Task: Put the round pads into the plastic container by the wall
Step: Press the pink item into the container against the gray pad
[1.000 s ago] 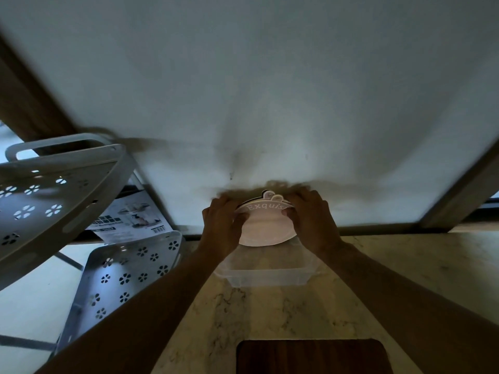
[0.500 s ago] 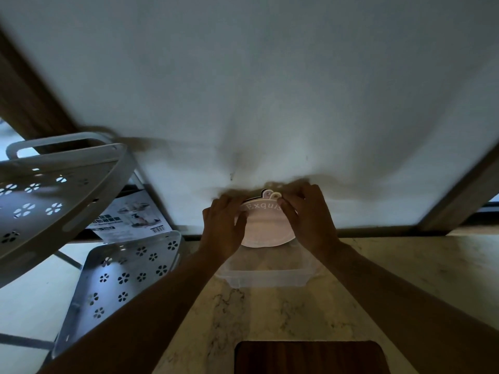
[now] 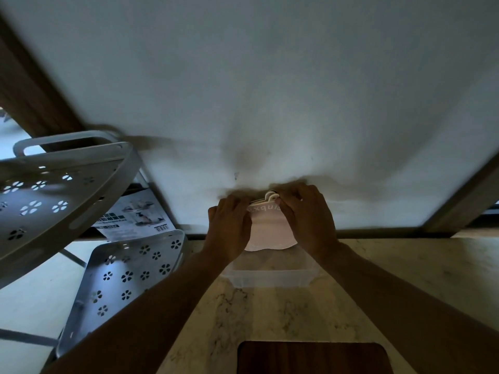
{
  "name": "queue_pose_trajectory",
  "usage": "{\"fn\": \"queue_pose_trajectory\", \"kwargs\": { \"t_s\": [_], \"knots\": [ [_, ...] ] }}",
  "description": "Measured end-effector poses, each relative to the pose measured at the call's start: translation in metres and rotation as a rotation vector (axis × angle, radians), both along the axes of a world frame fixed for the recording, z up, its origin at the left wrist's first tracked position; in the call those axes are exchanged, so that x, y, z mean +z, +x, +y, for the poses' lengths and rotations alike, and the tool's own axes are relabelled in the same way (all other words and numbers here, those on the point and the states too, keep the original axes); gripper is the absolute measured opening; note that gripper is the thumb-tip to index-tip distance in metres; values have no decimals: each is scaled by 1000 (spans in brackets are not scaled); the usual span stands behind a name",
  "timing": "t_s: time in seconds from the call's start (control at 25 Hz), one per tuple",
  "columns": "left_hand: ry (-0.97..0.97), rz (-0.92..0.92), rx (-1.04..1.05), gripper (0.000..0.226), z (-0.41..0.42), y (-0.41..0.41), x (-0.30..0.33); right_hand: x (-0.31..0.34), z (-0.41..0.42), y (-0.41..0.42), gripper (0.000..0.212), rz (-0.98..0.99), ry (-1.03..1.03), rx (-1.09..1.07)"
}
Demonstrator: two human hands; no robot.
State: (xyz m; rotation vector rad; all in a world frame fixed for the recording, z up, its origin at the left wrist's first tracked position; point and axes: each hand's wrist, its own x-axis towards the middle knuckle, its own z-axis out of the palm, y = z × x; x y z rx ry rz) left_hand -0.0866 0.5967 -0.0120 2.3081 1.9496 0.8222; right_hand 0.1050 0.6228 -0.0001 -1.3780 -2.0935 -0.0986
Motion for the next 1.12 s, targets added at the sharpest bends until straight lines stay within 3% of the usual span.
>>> {"fn": "queue_pose_trajectory", "kwargs": {
  "t_s": [0.36, 0.52, 0.88, 1.12],
  "knots": [
    [-18, 56, 12, 37, 1, 2, 0, -2, 2, 5, 36, 123, -173, 95],
    [-37, 54, 13, 36, 2, 2, 1, -4, 2, 20, 49, 1, -268, 159],
    [80, -42, -72, 26, -4, -7, 21, 10, 1, 25, 29, 46, -170, 168],
    [-36, 12, -34, 37, 9, 2, 6, -7, 0, 19, 34, 38, -245, 149]
  ]
}}
